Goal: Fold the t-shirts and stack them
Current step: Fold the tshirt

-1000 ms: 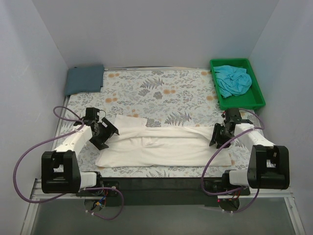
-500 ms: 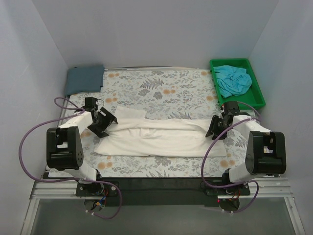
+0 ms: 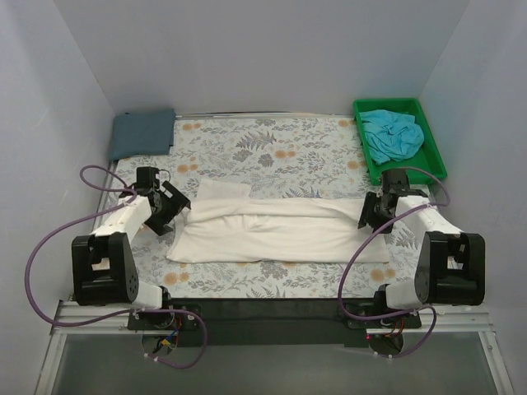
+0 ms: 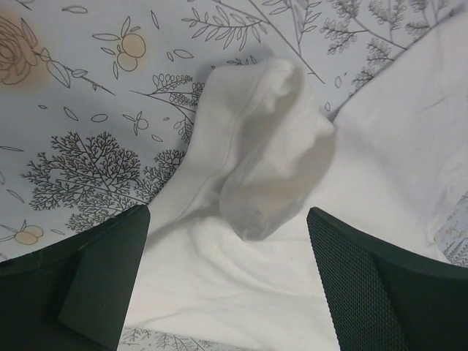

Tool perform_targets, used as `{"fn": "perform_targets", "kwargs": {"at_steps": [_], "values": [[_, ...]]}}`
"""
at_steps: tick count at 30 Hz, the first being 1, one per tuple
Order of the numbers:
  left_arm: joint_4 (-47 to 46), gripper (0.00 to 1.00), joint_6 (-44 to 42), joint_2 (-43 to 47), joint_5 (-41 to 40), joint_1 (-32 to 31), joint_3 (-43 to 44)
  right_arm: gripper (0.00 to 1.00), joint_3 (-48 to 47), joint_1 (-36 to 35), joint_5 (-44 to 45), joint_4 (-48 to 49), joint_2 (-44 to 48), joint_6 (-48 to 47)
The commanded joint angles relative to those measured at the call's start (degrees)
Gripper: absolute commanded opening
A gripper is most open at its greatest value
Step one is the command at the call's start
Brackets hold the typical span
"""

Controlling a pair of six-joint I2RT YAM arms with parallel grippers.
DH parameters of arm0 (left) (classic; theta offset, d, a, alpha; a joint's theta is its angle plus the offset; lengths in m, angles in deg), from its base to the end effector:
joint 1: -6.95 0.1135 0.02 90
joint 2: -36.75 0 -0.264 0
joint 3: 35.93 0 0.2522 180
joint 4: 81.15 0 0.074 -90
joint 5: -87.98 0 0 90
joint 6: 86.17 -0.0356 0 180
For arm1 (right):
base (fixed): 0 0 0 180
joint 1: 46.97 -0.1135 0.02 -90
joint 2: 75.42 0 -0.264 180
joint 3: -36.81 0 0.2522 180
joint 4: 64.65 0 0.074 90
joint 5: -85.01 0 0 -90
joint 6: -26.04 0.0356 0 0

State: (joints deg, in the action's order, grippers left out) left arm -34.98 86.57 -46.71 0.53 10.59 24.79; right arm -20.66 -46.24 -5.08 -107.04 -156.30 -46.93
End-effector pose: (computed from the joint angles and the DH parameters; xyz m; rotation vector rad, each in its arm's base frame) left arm 0.2615 0.0150 0.1761 -1.9491 2.0936 -0.3881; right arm 0.2545 -0.0032 0.1740 0.4198 2.6899 0.0849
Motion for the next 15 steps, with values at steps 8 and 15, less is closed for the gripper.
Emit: {"fn": "perform_targets", "kwargs": {"at_steps": [8,15], "values": [[1.7,0.89,-10.2,5.7,0.8,-0.8,11.7,0.52,-17.1,-6.9,-5.7,-4.9,2.2,-10.1],[-3.5,0.93,-12.9,1.4,4.8,-2.2,14.3,0.51,-21.6,-11.5,-9.7,-2.0,-7.3,-13.6]]}}
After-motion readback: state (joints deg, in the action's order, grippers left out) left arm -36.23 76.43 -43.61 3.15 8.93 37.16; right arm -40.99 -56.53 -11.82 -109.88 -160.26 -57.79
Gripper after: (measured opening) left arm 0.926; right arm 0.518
